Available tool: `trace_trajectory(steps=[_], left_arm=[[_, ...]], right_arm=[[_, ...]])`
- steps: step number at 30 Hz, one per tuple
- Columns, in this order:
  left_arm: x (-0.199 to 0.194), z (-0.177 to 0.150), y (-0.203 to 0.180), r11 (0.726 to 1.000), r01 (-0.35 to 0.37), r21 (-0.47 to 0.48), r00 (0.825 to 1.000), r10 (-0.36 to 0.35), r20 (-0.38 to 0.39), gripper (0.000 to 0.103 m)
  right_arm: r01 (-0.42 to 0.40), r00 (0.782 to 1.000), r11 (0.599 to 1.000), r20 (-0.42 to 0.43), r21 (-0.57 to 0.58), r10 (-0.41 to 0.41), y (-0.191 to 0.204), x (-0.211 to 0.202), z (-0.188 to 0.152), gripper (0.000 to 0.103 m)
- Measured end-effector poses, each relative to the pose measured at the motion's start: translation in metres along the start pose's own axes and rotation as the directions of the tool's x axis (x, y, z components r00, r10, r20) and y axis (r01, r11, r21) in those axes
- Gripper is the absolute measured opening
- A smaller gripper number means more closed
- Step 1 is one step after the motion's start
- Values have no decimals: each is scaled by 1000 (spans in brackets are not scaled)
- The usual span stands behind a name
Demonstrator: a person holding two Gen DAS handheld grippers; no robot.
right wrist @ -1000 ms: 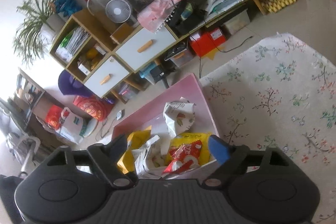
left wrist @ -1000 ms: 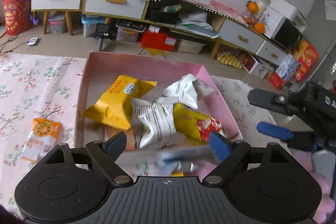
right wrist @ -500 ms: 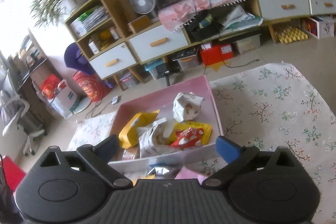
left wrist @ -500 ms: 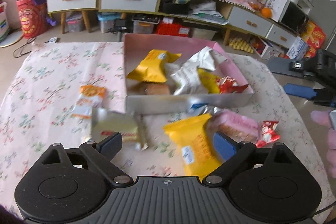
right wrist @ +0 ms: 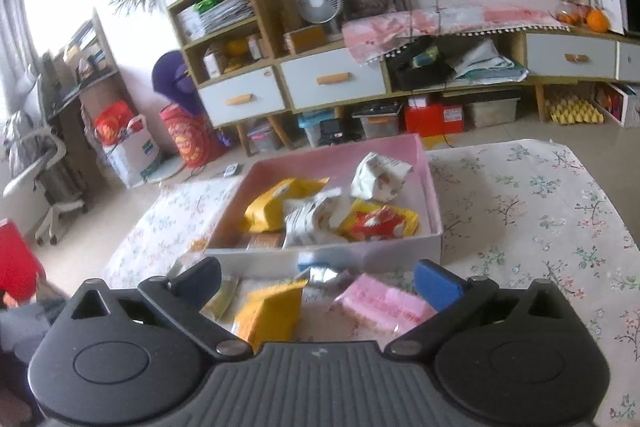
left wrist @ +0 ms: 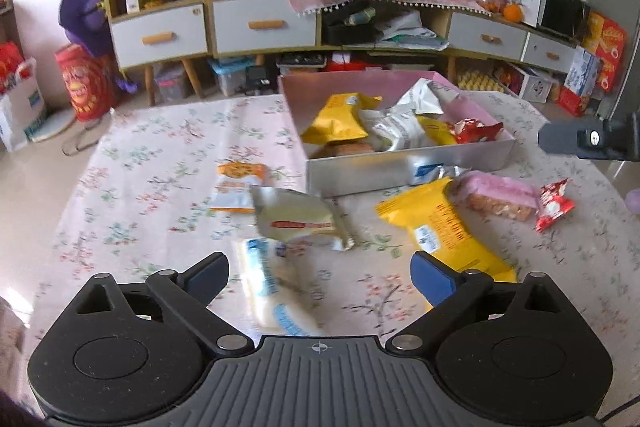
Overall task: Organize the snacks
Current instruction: 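Withdraw both tools from the box back to the snack pile, then grasp the clear blue-striped bread packet with left gripper while right grasps the yellow waffle packet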
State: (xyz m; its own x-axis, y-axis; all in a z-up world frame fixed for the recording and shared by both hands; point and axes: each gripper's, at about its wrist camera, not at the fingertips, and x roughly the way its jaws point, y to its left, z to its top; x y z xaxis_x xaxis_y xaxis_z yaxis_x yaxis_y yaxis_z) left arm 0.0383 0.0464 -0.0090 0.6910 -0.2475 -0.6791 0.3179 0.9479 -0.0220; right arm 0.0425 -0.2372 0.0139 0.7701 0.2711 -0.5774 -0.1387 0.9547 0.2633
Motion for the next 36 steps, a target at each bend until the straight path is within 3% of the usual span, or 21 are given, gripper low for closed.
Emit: trace_trajectory(steps=[6,19,32,36], left_arm=[[-4,-7,18,1000,-15,-12,1000,15,-13,99],[7,-28,49,986,-164,33,986,165,-22,99],[35,-22,28,999,-47,-16,996,46,-71,97],[45,-21,24,999,-46,-26,995,43,-89,90]], right_arm=[[-7,1000,996,-21,-94,5,22,4,-19,89],[-23,997,986,-77,-162,11,45,14,-46,89],[7,989,977,-142,-213,-38,54,44,-61,89],[7,987,983,-158,-182,-37,53,52,-59,89]])
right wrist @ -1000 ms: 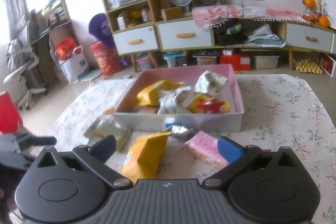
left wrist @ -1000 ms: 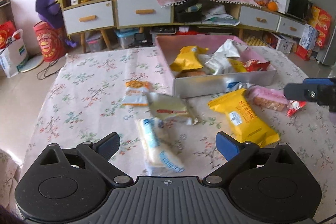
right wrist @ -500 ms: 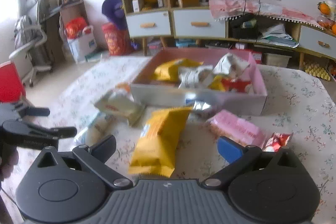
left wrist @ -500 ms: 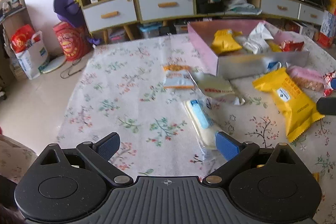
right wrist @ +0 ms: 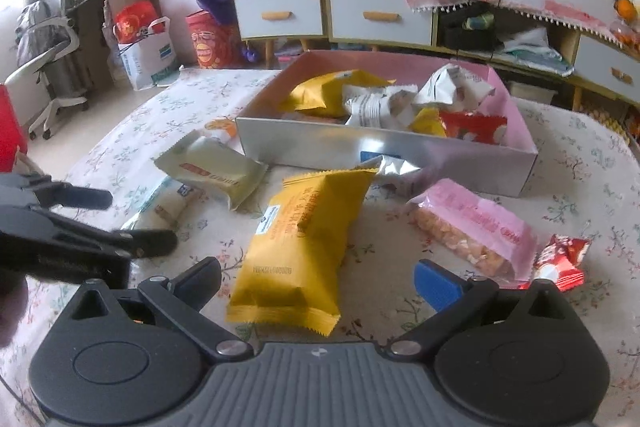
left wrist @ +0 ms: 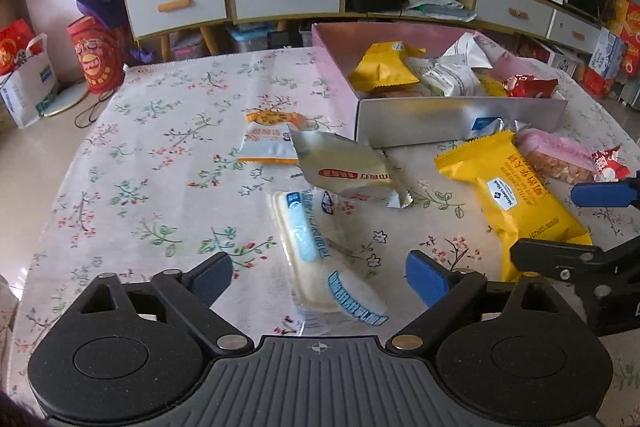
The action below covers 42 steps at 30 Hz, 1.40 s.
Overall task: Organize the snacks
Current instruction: 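Grasp the clear blue-striped bread packet with left gripper while right grasps the yellow waffle packet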
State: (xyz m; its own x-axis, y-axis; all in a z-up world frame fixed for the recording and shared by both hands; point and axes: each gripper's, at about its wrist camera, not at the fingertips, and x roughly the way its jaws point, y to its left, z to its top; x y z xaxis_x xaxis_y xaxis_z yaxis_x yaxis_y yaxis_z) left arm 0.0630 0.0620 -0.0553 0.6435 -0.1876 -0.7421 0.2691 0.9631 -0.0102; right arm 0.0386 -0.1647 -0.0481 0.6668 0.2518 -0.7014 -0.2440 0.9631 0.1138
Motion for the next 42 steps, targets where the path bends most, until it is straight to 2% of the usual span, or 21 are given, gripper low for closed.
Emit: trace_trajectory(steps=[6,10,15,24,27,29,31,42], left_arm=[[12,4,3,997,17,-79,999,-20,-34,74],[13,6,3,996,8,-84,1000,-10,-21,62],[11,9,2,997,7,-81,1000,-8,-22,42],[8,9,4,994,19,-106,999,-23,-35,27],[7,9,3,994,18,-110,999,-22,-36,24],[6,10,3,993,17,-117,999,-21,-36,22],[3,11,4,992,17,-125,999,-21,-33,20],[-7,10,13,985,-9,-175,999,2,-42,16]], right_arm=[[10,1000,1000,-13,-18,-11,4,11,0,89],[14,1000,1000,-21,-15,-14,4,14,0,87],[26,999,999,-28,-22,-27,5,19,2,81],[22,999,999,-28,-35,-23,5,20,5,66],[16,1000,999,-25,-39,-17,4,19,6,55],[12,1000,999,-25,-41,-13,4,18,7,40],[2,1000,999,-29,-32,-3,2,17,9,36],[-30,998,999,-47,26,32,-6,11,16,31]])
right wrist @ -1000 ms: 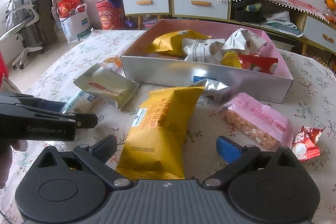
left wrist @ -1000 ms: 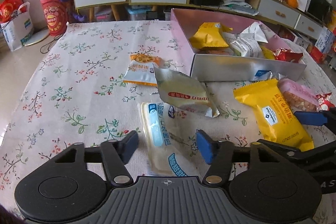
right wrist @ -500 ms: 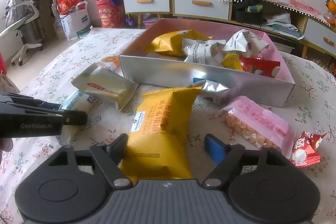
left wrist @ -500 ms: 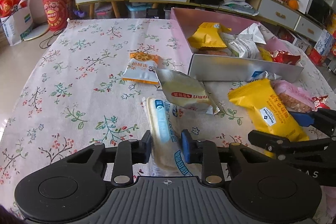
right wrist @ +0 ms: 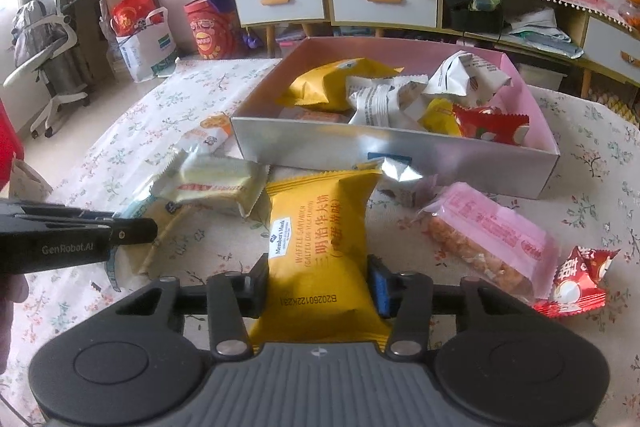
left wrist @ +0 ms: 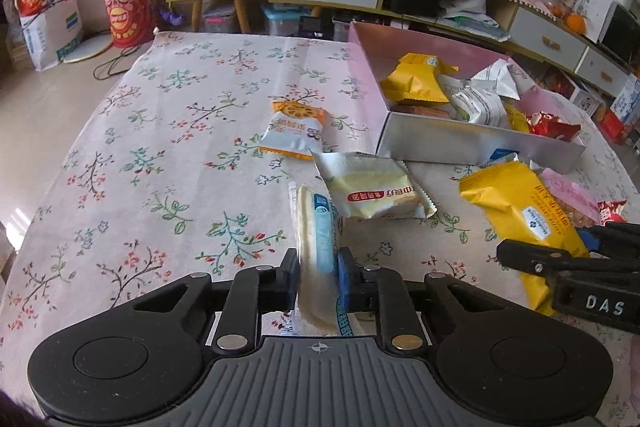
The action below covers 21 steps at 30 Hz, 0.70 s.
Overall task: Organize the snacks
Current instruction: 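Carry both packets into the pink box and open both grippers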
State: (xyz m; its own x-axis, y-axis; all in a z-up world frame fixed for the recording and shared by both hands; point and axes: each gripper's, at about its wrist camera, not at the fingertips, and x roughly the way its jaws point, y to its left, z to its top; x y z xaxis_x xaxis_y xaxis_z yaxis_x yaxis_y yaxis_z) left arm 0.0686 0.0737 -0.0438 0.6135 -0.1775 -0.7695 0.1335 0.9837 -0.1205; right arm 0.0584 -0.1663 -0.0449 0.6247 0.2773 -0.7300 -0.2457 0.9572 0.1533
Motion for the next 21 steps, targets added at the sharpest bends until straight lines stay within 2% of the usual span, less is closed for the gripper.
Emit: trace_trajectory(steps=[4,9,21], left_arm=[[-6,0,6,1000,12,-23,1000,-12,-6,16],[-15,2,16,997,23,-75,1000,-24,-6,15],[-35,17,20,984,75,-162,996,-66,56,15]], right_arm=[[2,1000,999,-16,39,-2,-5,-5,5,31],[-17,999,989,-46,147,24,-18,-11,11,30],[-44,999,975,9,217,44,-28,-36,27,30]])
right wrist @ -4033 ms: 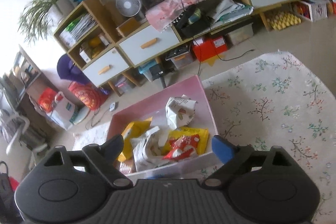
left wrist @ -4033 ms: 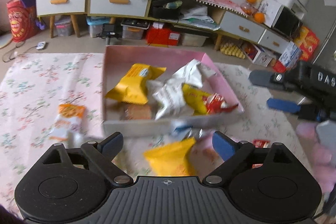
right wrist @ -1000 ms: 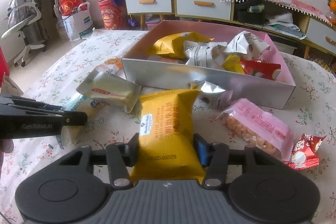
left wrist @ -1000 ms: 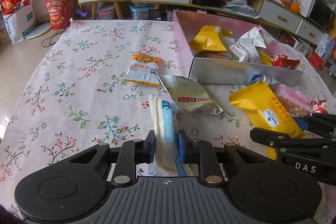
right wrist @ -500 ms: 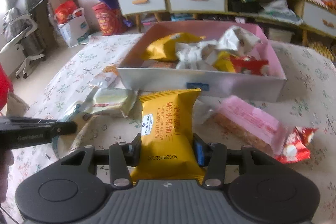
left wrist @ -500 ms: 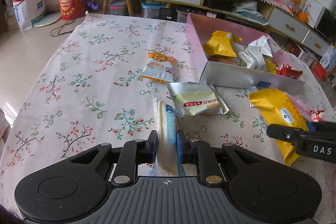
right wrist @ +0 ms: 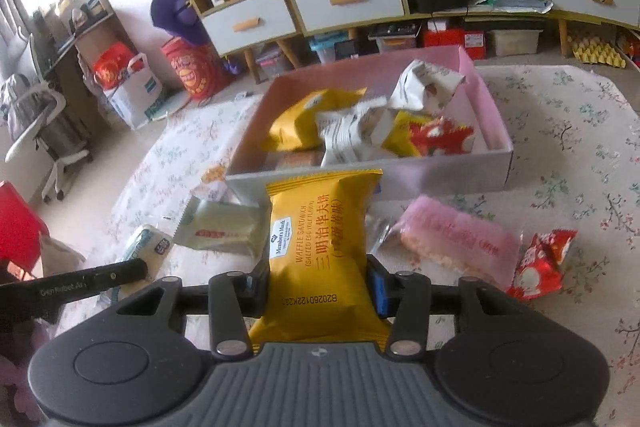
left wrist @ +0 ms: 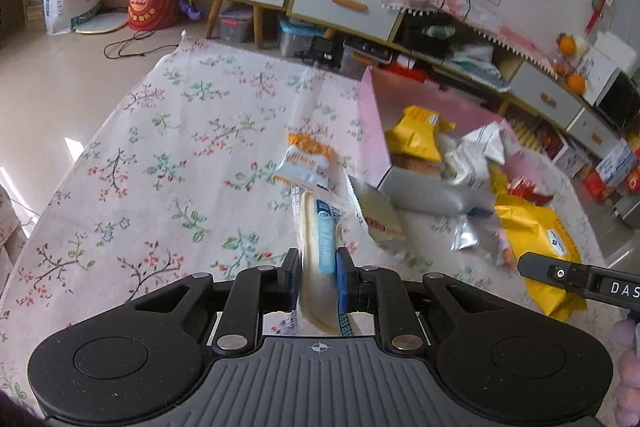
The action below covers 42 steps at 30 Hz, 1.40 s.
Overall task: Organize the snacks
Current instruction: 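Carry both packets into the pink box and open both grippers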
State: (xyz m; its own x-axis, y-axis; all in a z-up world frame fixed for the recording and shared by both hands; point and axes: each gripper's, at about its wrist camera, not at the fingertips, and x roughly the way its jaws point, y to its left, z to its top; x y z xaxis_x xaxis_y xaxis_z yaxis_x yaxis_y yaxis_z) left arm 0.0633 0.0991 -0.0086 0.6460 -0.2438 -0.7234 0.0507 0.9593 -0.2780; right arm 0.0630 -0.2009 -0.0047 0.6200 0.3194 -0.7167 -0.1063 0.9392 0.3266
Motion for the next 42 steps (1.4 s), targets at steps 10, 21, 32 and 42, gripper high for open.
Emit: trace_trajectory(steps=[10,21,32,42], left_arm=[[-4,22,-14,997,53,-54,997,-49,65,15],[29,55,-54,989,148,8,988,-149,45,15],[109,88,-96,976,201,84,979,-198,-41,15],[153,99,-121,979,162,126,987,-158,-42,15]], right_arm=[[17,997,996,76,85,-24,-18,-8,23,30],[13,991,990,128,143,-31,-37,6,50,30],[-87,988,985,143,152,65,-69,50,85,30],[-101,989,984,121,145,83,-88,76,89,31]])
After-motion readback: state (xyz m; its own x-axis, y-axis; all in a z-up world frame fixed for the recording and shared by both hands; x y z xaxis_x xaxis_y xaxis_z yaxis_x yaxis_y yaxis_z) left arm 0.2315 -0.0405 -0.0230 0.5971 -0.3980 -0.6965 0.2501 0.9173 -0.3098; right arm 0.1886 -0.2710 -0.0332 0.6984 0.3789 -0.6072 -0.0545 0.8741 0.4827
